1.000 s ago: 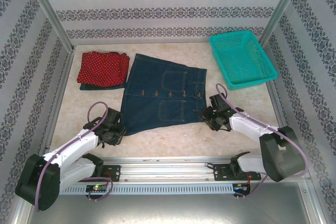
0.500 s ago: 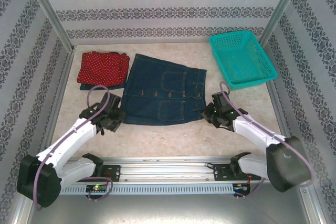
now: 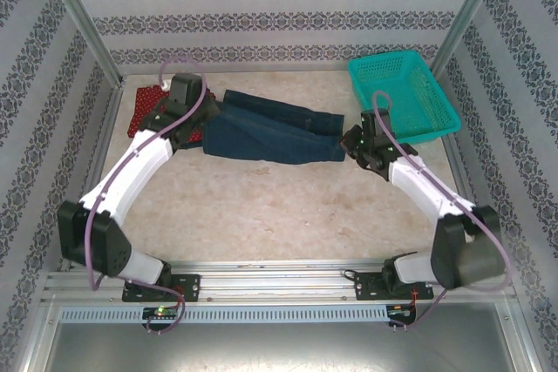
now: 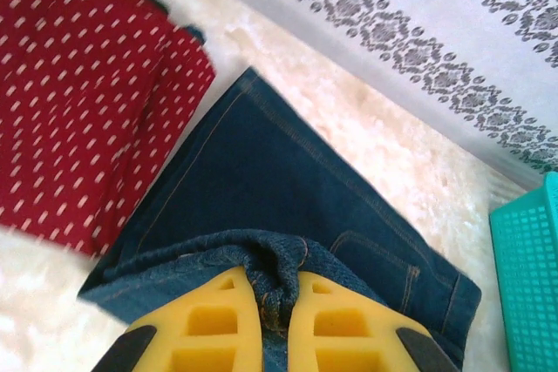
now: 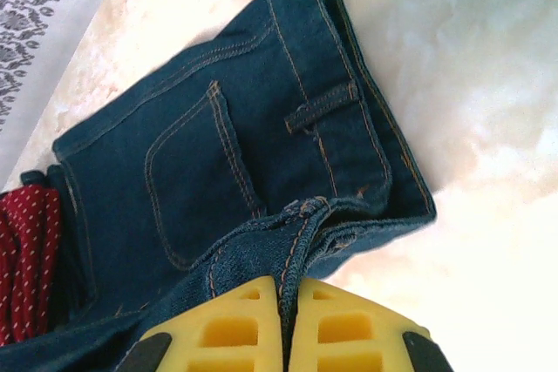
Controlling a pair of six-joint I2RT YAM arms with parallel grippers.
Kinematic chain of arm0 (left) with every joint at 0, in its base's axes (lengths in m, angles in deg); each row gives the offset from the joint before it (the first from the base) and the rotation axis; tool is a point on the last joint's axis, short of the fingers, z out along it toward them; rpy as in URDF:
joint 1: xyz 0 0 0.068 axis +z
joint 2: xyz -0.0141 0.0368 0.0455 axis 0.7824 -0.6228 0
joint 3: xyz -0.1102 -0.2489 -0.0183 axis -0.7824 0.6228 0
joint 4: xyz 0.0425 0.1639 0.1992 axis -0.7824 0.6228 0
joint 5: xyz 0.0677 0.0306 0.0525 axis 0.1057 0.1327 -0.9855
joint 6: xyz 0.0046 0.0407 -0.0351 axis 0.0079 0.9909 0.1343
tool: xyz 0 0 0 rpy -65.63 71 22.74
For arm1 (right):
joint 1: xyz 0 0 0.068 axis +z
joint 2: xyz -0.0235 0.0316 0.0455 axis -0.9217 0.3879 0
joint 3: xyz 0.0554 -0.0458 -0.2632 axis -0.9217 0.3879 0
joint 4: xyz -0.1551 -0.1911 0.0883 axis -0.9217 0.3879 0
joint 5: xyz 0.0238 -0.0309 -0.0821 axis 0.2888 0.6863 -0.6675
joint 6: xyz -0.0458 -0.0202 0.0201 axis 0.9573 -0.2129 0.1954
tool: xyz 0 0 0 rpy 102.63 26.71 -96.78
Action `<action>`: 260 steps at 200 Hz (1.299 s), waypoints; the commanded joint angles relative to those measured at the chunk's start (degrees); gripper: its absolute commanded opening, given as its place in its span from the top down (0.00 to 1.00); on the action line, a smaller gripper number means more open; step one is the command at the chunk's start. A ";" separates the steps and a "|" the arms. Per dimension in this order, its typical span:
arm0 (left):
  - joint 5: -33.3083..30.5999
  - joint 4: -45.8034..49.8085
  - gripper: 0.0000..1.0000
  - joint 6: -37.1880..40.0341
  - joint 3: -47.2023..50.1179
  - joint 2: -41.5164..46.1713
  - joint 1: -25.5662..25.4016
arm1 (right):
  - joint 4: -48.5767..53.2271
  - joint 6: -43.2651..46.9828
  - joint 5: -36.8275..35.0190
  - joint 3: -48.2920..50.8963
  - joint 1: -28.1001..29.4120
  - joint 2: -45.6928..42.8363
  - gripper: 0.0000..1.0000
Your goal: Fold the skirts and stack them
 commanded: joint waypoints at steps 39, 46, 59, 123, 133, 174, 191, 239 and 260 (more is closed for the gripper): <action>0.53 -6.90 1.00 9.67 -13.00 -14.89 3.62 | -0.84 6.14 -1.69 -12.54 -1.98 12.43 1.00; 1.04 -6.54 1.00 9.76 -14.18 -16.61 3.70 | -0.80 6.28 -1.61 -13.45 -2.12 13.77 1.00; 2.11 -5.51 1.00 9.85 -16.63 -19.84 3.79 | -0.55 6.37 -1.44 -15.18 -2.30 16.14 1.00; 2.90 -2.76 1.00 9.97 -25.68 -31.04 4.76 | 1.16 7.07 -1.43 -22.52 -2.65 24.88 1.00; 2.80 -1.80 1.00 10.15 -28.08 -32.97 4.90 | 1.24 6.86 -1.74 -23.66 -2.74 25.89 0.96; 3.33 7.23 0.12 9.84 -40.04 -37.93 5.24 | -2.09 5.67 -1.88 -23.91 -2.68 23.45 0.32; 5.73 7.97 0.00 8.17 -39.21 -35.50 5.18 | -4.48 5.28 -2.22 -21.28 -2.18 20.43 0.27; 22.38 -2.99 0.00 -0.12 -24.91 -30.00 3.92 | -5.37 6.41 2.29 -21.26 -0.10 23.05 0.02; 28.28 -6.23 0.00 -1.66 -23.60 -33.35 3.37 | -7.05 5.46 7.62 -24.74 0.20 28.84 0.02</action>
